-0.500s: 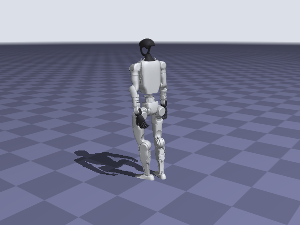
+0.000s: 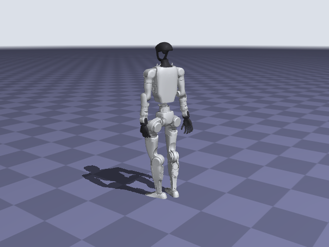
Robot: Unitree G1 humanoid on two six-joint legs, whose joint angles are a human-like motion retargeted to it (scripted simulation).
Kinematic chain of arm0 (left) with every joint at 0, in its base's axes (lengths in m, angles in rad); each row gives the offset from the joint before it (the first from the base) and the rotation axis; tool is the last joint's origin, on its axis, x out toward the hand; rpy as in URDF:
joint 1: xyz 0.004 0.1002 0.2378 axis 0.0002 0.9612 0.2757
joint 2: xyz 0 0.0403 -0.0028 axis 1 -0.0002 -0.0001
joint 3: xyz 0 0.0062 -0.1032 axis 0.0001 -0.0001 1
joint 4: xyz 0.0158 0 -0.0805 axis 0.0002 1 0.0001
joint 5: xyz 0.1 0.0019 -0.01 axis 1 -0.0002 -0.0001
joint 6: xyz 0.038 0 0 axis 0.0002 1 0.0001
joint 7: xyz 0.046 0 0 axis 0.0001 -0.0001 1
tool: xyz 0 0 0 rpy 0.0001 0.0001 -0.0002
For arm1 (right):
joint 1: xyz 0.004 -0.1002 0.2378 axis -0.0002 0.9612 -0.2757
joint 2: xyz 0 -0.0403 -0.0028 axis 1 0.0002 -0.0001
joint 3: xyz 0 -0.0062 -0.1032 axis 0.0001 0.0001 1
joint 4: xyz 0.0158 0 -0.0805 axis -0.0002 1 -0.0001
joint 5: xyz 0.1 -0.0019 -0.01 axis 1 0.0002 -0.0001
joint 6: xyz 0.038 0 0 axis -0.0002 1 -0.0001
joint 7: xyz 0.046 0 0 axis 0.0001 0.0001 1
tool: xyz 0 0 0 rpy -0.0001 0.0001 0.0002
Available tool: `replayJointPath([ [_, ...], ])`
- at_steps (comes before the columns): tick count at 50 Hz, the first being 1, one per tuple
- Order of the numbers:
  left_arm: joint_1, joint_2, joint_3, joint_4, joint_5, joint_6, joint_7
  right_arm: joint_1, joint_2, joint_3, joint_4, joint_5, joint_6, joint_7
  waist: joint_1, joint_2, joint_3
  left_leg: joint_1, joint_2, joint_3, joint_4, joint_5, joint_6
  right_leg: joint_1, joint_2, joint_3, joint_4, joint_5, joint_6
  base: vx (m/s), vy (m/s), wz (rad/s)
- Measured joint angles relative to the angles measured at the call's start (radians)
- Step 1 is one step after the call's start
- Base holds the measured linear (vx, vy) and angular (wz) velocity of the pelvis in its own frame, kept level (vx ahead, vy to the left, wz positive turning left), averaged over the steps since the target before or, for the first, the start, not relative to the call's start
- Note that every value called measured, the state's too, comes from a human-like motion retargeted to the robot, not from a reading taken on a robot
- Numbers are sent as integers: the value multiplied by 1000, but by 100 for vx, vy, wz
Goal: In place motions
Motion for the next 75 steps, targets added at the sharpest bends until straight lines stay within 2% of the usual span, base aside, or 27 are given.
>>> replayJointPath([
  [17,48,-2,-2,122,30,-1,78,-27,24,1,-112,41,-23,31,3,20,15,2,12,-3,12,5,-12,3,5,-5,3,0,-14,0,0,0],
  [38,29,-8,-9,87,43,20,18,-37,23,22,-80,11,-14,51,13,27,31,-47,20,-25,30,31,-22,-20,2,-36,5,1,-20,-3,-1,7],
  [43,7,-13,-20,100,39,15,30,-33,20,9,-85,-8,-15,51,-7,22,25,-98,17,-77,97,12,-20,-43,-3,-37,-3,8,-18,-6,-3,19],
  [48,-14,-22,-39,109,19,3,57,-17,9,-12,-76,-28,-26,35,29,8,46,-63,19,-74,127,-21,-15,-26,-7,-27,-3,16,-21,2,2,-28],
  [54,-11,-21,-70,130,70,20,36,7,-1,-35,-48,-37,-9,18,-20,51,10,-41,39,-37,66,-29,-10,-34,19,-22,0,10,-15,8,3,-14],
  [61,-10,-4,-95,117,111,20,25,43,3,-67,-30,27,-6,31,38,42,2,-9,41,34,36,-31,-12,-29,27,56,4,7,-15,5,1,-57],
  [75,-22,11,-58,97,75,28,11,48,13,-61,-37,-5,-8,30,-7,36,-2,-3,49,16,16,-20,-19,-35,27,25,6,6,-11,1,-2,12],
])
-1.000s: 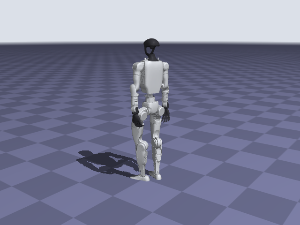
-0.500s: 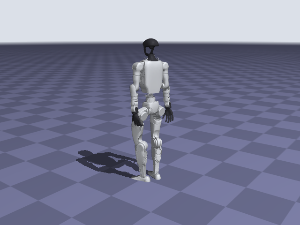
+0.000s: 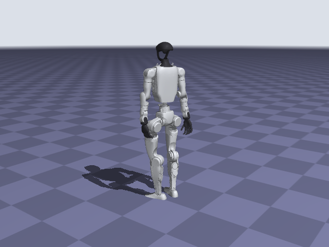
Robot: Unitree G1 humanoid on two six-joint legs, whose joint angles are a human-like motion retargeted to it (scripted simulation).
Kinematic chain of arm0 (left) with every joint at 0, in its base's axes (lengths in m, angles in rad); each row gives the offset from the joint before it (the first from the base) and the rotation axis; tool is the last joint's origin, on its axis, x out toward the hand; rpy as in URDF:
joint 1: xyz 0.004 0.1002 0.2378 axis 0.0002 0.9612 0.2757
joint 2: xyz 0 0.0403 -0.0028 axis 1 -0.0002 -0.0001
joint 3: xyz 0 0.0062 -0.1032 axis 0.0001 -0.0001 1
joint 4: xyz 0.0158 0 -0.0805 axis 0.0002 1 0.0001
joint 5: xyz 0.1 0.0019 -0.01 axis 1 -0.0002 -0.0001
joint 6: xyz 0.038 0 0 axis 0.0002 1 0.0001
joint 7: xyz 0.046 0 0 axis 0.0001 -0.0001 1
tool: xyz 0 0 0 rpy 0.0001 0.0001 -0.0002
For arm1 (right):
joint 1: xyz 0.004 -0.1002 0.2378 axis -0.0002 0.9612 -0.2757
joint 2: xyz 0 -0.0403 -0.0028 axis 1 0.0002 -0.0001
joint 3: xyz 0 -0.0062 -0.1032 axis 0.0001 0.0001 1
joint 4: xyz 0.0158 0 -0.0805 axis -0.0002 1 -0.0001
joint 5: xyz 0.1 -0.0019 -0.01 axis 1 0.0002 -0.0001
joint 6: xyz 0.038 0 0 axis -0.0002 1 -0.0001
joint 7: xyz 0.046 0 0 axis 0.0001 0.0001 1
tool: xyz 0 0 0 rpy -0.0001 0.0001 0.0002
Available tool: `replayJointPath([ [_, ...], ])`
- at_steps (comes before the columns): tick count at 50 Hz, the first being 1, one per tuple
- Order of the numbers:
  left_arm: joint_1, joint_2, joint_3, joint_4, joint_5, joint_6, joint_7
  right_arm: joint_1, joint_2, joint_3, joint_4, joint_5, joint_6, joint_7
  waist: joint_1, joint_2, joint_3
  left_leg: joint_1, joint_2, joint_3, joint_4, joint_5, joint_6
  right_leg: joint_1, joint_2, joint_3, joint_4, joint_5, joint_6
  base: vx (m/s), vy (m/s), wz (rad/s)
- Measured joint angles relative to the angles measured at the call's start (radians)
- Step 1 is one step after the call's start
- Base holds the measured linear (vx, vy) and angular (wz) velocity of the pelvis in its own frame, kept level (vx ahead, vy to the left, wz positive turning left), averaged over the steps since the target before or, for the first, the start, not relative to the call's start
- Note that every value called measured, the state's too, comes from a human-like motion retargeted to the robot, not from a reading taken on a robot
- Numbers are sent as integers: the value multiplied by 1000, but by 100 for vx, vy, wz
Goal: In place motions
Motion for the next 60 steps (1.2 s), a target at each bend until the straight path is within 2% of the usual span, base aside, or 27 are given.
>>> replayJointPath([
  [8,58,-9,39,-61,-31,-33,45,-41,-2,63,13,23,18,-16,-52,1,8,-45,6,-93,110,-52,-8,-1,3,-72,-2,-2,-26,-1,-4,39],
  [10,80,-12,53,-71,-46,-42,63,-55,4,88,5,25,19,-34,-2,0,13,-65,20,-67,176,-69,-10,9,2,-30,3,-9,-24,-2,-1,-53],
  [12,106,-15,64,-76,-61,-51,81,-73,11,121,-6,35,15,-52,7,-4,17,-101,38,-56,272,-16,-23,8,-12,-30,11,-11,-24,-3,-1,-10],
  [15,126,-16,85,-73,-74,-57,83,-122,28,162,-28,55,14,-63,-25,-8,19,-244,71,-89,506,164,-69,-10,-36,-78,18,-18,-23,-17,1,77],
  [17,137,-13,83,-68,-73,-58,71,-150,40,165,-59,78,3,-47,-7,-28,39,-373,74,-104,699,266,-36,-2,-60,-85,12,-10,-21,-16,0,55],
  [19,151,-6,81,-59,-60,-52,51,-183,46,166,-92,117,-11,-15,2,-34,59,-513,93,-124,908,242,9,13,-62,-113,-3,-2,-27,-9,0,52],
  [23,202,-4,100,-21,-37,-41,26,-245,72,163,-159,175,-13,-8,58,-47,69,-765,165,-89,1228,166,62,-1,-65,-102,8,2,-51,-1,1,-12],
  [26,246,-2,115,3,-32,-28,-2,-289,86,189,-226,194,-27,7,103,-53,91,-892,186,-82,1363,143,62,4,-59,-69,21,1,-63,3,0,-55],
  [30,293,-2,137,33,-14,-14,-12,-329,98,213,-313,176,-51,29,135,-62,104,-945,195,-60,1418,124,54,11,-66,-43,36,-2,-64,6,3,-34],
  [34,317,0,151,42,-14,-5,-15,-343,110,227,-367,177,-69,28,133,-55,90,-874,192,-57,1347,121,48,19,-66,-43,37,-8,-56,9,1,0],
  [38,313,1,158,34,-21,-1,-13,-330,111,240,-372,182,-81,37,112,-45,59,-701,152,-74,1160,133,18,25,-64,-54,28,-13,-43,13,2,12],
  [40,318,-4,158,22,-26,-6,-9,-305,110,252,-358,173,-79,38,103,-52,23,-578,111,-75,1000,144,0,18,-72,-51,22,-13,-34,17,2,1],
  [45,252,-2,153,27,-62,-6,23,-244,84,256,-247,69,-74,47,76,-15,3,-166,24,-90,433,160,-22,38,-24,-36,64,-61,-25,20,0,-26],
  [47,218,-1,140,41,-72,-11,53,-192,69,240,-203,22,-67,37,72,7,-14,-50,14,-62,241,-49,-5,29,1,-20,109,-89,-16,28,1,-46],
  [48,192,1,127,55,-79,-14,72,-162,59,221,-180,-5,-65,29,59,20,-20,-1,27,-23,168,-97,0,25,12,-27,140,-104,-11,28,-1,41],
  [50,140,2,95,80,-90,-18,105,-100,37,174,-125,-51,-57,8,-39,54,-48,47,42,28,49,-66,0,-4,16,-114,214,-82,11,17,2,130],
  [52,27,21,64,94,-92,-6,105,-78,26,113,-72,-60,-19,-16,-66,53,-23,-4,46,-77,39,-25,-4,-102,-23,-134,385,64,50,-29,5,36],
  [53,-32,31,45,88,-86,-2,104,-73,17,70,-45,-42,1,-31,-50,50,12,-9,59,-66,38,-14,3,-165,-54,-107,517,144,93,-39,4,-26],
  [55,-118,44,-12,28,-85,-7,96,-53,-9,-13,9,24,15,-64,-42,42,68,3,72,-33,27,-7,7,-308,-105,-39,785,227,129,-25,4,-27],
  [57,-164,51,-83,-53,-98,-10,58,5,-45,-54,45,94,15,-45,-16,48,71,-4,77,-26,17,4,16,-463,-93,58,1029,179,133,-1,8,-59],
  [60,-237,100,-66,-128,-88,-3,-18,36,-77,-61,97,132,66,-3,-99,35,65,-41,56,-20,10,11,24,-679,-207,42,1337,65,68,-10,6,-4],
])
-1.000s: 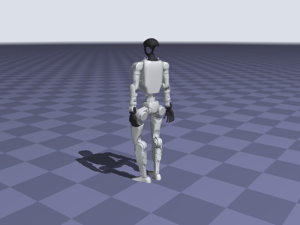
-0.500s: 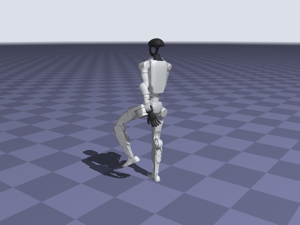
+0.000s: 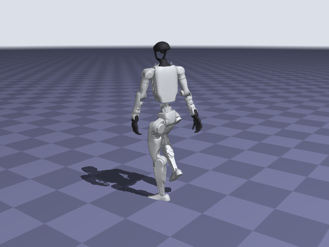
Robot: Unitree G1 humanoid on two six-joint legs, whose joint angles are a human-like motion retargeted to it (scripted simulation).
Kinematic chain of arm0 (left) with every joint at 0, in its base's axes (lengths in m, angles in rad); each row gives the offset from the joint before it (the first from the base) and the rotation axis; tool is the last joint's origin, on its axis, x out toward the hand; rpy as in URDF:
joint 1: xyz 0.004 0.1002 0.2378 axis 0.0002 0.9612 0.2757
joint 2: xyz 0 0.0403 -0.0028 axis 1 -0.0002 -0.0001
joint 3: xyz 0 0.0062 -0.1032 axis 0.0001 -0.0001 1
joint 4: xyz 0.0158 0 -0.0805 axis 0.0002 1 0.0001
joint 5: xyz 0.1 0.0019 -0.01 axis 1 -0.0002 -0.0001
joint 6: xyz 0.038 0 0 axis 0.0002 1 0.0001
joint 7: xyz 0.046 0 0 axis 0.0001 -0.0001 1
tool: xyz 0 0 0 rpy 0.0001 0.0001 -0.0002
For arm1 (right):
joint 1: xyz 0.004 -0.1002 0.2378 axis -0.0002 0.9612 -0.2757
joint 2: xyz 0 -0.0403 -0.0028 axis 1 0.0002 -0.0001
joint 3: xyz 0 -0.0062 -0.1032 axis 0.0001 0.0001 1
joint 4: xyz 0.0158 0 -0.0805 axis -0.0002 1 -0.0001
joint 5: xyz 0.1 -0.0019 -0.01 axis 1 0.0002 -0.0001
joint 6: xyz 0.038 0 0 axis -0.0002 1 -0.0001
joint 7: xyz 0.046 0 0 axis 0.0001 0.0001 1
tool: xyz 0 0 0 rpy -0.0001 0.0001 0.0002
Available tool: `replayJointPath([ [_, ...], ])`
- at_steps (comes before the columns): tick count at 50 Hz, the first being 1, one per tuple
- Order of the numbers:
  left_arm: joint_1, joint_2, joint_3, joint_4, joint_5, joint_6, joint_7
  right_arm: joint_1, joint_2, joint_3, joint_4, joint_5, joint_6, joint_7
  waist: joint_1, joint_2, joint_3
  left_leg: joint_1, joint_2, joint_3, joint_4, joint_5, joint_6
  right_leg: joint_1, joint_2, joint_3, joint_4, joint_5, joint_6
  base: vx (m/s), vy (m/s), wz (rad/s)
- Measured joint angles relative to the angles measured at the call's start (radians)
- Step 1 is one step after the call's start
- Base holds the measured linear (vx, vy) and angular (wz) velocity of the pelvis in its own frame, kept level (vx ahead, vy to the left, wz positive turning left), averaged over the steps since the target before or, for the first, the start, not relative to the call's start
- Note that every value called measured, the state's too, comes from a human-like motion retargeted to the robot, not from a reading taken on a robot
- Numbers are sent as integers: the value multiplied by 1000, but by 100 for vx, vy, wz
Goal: In place motions
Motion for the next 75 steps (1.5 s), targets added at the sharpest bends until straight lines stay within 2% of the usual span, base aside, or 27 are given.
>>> replayJointPath([
  [3,-16,-41,47,-48,9,-15,72,48,-26,-71,63,53,-5,-75,-9,40,-44,-53,22,-22,0,3,0,-139,43,30,99,-42,38,-3,0,7],
  [7,-48,-59,5,-56,-97,-58,89,101,-36,-81,68,102,-3,-86,10,32,-30,-39,17,-23,6,-3,6,-89,27,10,41,-35,32,1,0,-10],
  [10,-27,-76,13,-59,-78,-46,52,110,-33,-71,68,73,6,-89,59,5,-27,5,-2,13,-1,-10,5,81,61,22,-190,-9,20,8,1,-70],
  [15,79,-103,1,-34,-17,-60,74,60,-5,-16,68,52,-1,-102,73,6,-25,51,-8,26,30,-37,-19,477,166,-16,-821,92,17,11,-1,12],
  [17,128,-111,4,-6,9,-68,87,17,14,17,64,65,-14,-114,87,-1,-20,36,-14,11,107,-59,-23,631,163,-103,-1051,-111,1,-1,-8,35],
  [18,150,-111,11,11,25,-71,93,-6,25,35,57,73,-19,-117,105,-15,-16,13,-25,6,175,-50,-21,676,156,-134,-1138,-143,-40,-7,-8,-20],
  [20,193,-108,30,48,62,-67,114,-58,47,66,34,80,-16,-99,194,-50,-39,-88,-19,87,369,90,-5,702,115,-99,-1222,-132,-37,-11,-8,-10],
  [22,210,-102,39,91,53,-56,140,-160,62,84,3,54,6,-34,148,-47,-15,-259,9,-32,588,255,11,663,108,-163,-1214,-115,-37,-37,-13,182],
  [23,216,-99,52,120,26,-60,151,-216,64,103,-21,36,14,-6,145,-32,12,-331,12,-94,690,260,23,676,114,-197,-1223,-106,-31,-48,-5,84],
  [25,246,-94,108,168,-40,-68,144,-316,73,149,-88,-17,19,20,209,-84,71,-463,68,-30,920,215,27,673,72,-139,-1213,-84,-47,-47,2,-87],
  [27,280,-81,170,198,-50,-42,74,-391,89,181,-188,-77,-4,20,212,-89,112,-584,112,-26,1095,164,42,688,86,-128,-1235,-67,-63,-24,3,-62],
  [32,462,-82,223,221,17,-12,51,-425,87,227,-415,-76,-119,10,281,-103,75,-813,148,-22,1339,110,58,688,75,-106,-1260,-34,-78,17,1,-36],
  [35,530,-86,227,226,13,-1,44,-456,104,225,-501,-33,-151,15,289,-108,87,-841,163,-10,1372,102,58,700,79,-106,-1274,-25,-83,-4,0,-15],
  [42,580,-115,239,226,16,23,64,-410,152,219,-506,67,-167,26,243,-94,36,-600,90,-33,1119,131,8,717,84,-128,-1299,-29,-67,8,2,14],
  [48,493,-123,227,226,-26,-8,87,-281,153,198,-305,-7,-141,-4,196,-62,-48,-166,-22,-53,531,193,-39,715,124,-134,-1285,-69,-49,18,0,2],
  [51,421,-116,193,223,-57,-28,133,-188,130,164,-179,-80,-99,-8,180,-25,-77,31,-32,-12,214,-53,-35,706,171,-127,-1220,-110,-42,30,0,-43],
  [52,391,-113,176,221,-63,-33,148,-156,119,149,-140,-107,-83,-6,201,-13,-79,81,-27,66,130,-102,-13,697,188,-96,-1182,-114,-38,31,4,-203],
  [53,361,-109,160,215,-61,-34,157,-123,104,135,-107,-131,-65,1,279,2,-78,113,-29,220,43,-70,24,673,218,-3,-1128,-97,-36,18,4,-45],
  [54,314,-99,132,212,-54,-24,154,-96,91,113,-82,-149,-45,5,181,9,-87,101,-22,120,29,-64,3,641,191,-86,-1065,-57,-14,-1,2,314],
  [55,258,-84,97,210,-44,-9,143,-72,79,86,-62,-163,-23,10,-5,12,-102,66,-9,-108,52,-70,-46,605,136,-257,-997,-7,18,-28,4,332],
  [58,86,-45,21,141,-18,-10,108,-29,54,16,-15,-127,-20,-30,118,-3,13,69,7,14,28,-26,-6,397,78,-75,-588,201,100,-33,9,-55],
  [60,18,-34,-61,60,-24,-13,103,32,23,-18,15,-78,-40,-52,113,8,38,74,18,2,25,-24,-3,260,106,36,-372,194,127,-10,11,19],
  [62,-50,14,-100,-1,-20,-9,53,58,-4,-2,52,-42,-17,-40,93,16,44,44,27,14,39,-25,4,136,41,27,-181,120,74,-13,9,-10],
  [65,-58,32,-12,-85,85,-5,68,103,-22,-9,68,-50,66,-53,20,25,29,6,34,-19,52,-26,7,-2,55,65,-25,54,74,-2,1,10],
  [67,-71,8,-26,-96,63,-23,129,142,-28,-44,68,-40,75,-59,42,55,-2,-13,55,-16,50,-26,3,-47,96,84,-4,36,107,7,2,-20],
  [70,-74,-8,-33,-103,-6,-66,142,151,-21,-50,68,-18,55,-40,49,43,9,15,51,11,38,-25,1,0,88,70,-43,26,95,7,-1,-22],
  [75,-16,-56,-4,-49,-12,-48,67,99,6,-28,66,0,9,-41,105,22,-1,68,25,66,29,-42,-5,259,138,59,-406,51,51,10,1,-48],
])
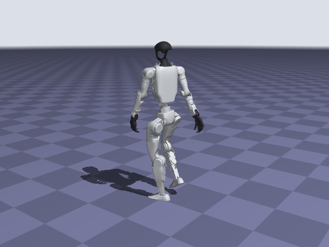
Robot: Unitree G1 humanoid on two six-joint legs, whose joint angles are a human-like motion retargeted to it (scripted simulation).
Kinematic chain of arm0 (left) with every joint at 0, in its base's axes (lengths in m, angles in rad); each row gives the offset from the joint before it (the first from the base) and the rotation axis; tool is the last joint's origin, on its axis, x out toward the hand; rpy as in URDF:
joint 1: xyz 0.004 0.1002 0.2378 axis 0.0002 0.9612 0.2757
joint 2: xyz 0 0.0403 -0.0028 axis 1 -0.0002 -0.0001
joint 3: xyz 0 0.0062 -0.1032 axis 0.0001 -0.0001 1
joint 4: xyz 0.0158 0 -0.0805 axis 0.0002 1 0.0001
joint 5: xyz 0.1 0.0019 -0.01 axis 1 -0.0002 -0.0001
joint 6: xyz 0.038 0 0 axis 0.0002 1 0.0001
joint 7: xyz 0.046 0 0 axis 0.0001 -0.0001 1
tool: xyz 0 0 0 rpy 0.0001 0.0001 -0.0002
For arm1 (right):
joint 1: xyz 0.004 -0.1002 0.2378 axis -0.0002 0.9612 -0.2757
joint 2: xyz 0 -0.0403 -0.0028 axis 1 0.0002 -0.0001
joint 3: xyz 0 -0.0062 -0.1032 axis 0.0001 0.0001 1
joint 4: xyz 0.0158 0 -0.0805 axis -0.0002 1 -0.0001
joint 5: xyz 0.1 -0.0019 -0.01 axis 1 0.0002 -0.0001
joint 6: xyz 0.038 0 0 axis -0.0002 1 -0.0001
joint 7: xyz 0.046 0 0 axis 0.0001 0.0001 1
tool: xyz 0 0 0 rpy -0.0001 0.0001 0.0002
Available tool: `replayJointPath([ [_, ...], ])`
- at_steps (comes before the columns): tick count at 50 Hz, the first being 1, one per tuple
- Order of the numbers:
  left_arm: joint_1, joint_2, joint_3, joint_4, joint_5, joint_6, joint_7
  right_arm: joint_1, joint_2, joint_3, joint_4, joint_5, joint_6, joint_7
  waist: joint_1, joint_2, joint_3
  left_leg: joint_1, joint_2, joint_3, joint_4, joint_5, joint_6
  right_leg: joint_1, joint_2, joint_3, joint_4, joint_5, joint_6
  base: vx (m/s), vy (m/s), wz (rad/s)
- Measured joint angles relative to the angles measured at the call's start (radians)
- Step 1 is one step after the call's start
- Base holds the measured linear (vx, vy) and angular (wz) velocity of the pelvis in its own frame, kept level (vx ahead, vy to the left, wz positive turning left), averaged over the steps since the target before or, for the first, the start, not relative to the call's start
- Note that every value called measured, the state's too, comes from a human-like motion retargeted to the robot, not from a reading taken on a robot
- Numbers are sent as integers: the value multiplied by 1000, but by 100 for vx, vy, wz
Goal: In place motions
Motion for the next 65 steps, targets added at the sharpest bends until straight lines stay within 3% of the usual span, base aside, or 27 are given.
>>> replayJointPath([
  [3,74,-36,6,52,15,1,12,-47,22,40,-24,14,-13,-14,-17,-2,-9,20,-16,-24,24,-25,-11,220,45,-40,-366,47,0,15,-1,48],
  [5,140,-58,15,85,28,-1,24,-90,37,79,-42,21,-23,-39,-34,-13,-14,21,-31,-50,76,-52,-18,373,52,-97,-597,-111,0,16,-2,54],
  [7,220,-68,41,105,43,-10,37,-147,56,138,-57,30,-30,-68,12,-43,-26,-15,-40,-20,207,-23,-27,456,8,-199,-740,-199,-76,9,-6,-63],
  [8,253,-70,58,114,54,-11,45,-181,65,164,-66,35,-32,-74,47,-62,-44,-69,-38,17,310,53,-31,453,-17,-174,-777,-188,-75,-8,-10,93],
  [10,291,-61,59,139,58,-7,63,-274,79,177,-93,42,-30,-62,-131,-14,-39,-195,-39,-231,493,241,-28,451,4,-393,-809,-189,-65,-31,-8,353],
  [12,320,-72,127,171,-16,-62,78,-377,86,235,-150,23,-36,-37,-1,-56,25,-336,-24,-152,717,327,68,459,-26,-276,-812,-162,-71,-43,-6,-139],
  [14,338,-66,197,194,-111,-63,58,-480,97,276,-232,-24,-47,0,128,-139,102,-512,45,-24,1001,260,106,449,-76,-138,-792,-139,-94,-42,-7,-241],
  [17,393,-46,264,228,-94,3,-10,-556,120,279,-382,-79,-76,16,162,-159,156,-682,97,-7,1222,191,156,479,-71,-139,-804,-131,-119,-6,-7,-29],
  [22,549,-7,267,266,-3,39,-11,-571,133,268,-580,13,-163,30,223,-167,87,-943,149,11,1434,115,183,440,-54,-148,-808,-126,-149,21,-6,-13],
  [25,588,1,277,275,21,60,-26,-587,162,263,-643,67,-182,33,205,-164,91,-1006,163,2,1487,102,179,446,-36,-166,-821,-125,-159,0,-5,18],
  [28,594,5,286,275,34,69,-24,-580,171,265,-649,118,-197,38,201,-165,82,-966,167,0,1458,99,171,455,-34,-171,-836,-126,-156,8,1,22],
  [32,570,4,279,267,8,59,-19,-523,169,273,-591,103,-196,49,189,-160,56,-770,133,-15,1277,120,147,477,-38,-175,-851,-129,-140,15,7,23],
  [38,495,-26,253,238,-55,10,35,-371,159,281,-376,-73,-155,31,178,-150,-11,-236,-48,-40,530,257,2,486,-45,-140,-809,-170,-105,21,9,-40],
  [40,453,-27,226,244,-79,-13,80,-298,150,256,-300,-134,-133,25,170,-108,-27,-58,-76,-56,245,114,-27,481,1,-119,-757,-194,-98,31,5,-17],
  [42,400,-32,189,257,-102,-22,116,-228,121,212,-224,-184,-114,38,95,-70,-57,47,-26,39,110,-47,-4,448,17,-154,-665,-155,-72,28,10,65],
  [44,311,-34,152,263,-129,-12,110,-173,86,168,-173,-214,-77,55,73,-29,-77,23,6,45,50,-31,-7,328,9,-140,-465,-12,-39,-5,9,-29],
  [45,248,-28,133,260,-141,-3,96,-159,72,138,-156,-215,-57,59,77,-15,-51,2,19,22,48,-15,-7,226,-16,-129,-290,73,-28,-34,6,63],
  [47,146,-17,90,189,-147,4,67,-133,42,76,-118,-153,-35,16,-47,9,67,13,48,-119,41,18,-7,62,-26,-112,31,116,-11,-40,11,121],
  [49,47,8,53,103,-146,10,15,-119,7,35,-69,-70,-28,-11,-26,-5,89,5,45,-16,27,22,-1,-99,-28,-22,253,49,-12,-42,15,-63],
  [51,-23,45,47,25,-117,24,-40,-99,-21,11,-23,-3,-19,-5,-79,11,97,-36,70,-36,37,24,-4,-268,-52,-36,461,-12,-30,-24,4,9],
  [55,-78,35,62,-82,-55,12,-20,12,-61,-55,2,66,28,-16,-102,66,36,-116,114,-59,46,31,-6,-512,-4,-26,644,-62,-9,7,-1,-1],
  [60,-127,20,-19,-138,-102,-15,-11,76,-48,-83,2,92,33,-58,-68,29,52,-60,91,-35,24,36,-7,-407,-44,-27,542,-56,-16,3,1,-7],
  [63,-89,-14,-23,-146,-73,-21,-15,82,-36,-59,2,76,22,-52,-23,25,17,-39,75,-6,11,32,-12,-211,-17,-20,290,-23,-13,14,3,-49],
  [65,-43,-23,-24,-146,-36,-37,-15,39,-25,-29,2,58,33,-22,10,-11,46,32,50,31,10,13,-19,-5,16,11,72,-1,-13,17,2,-37],
])
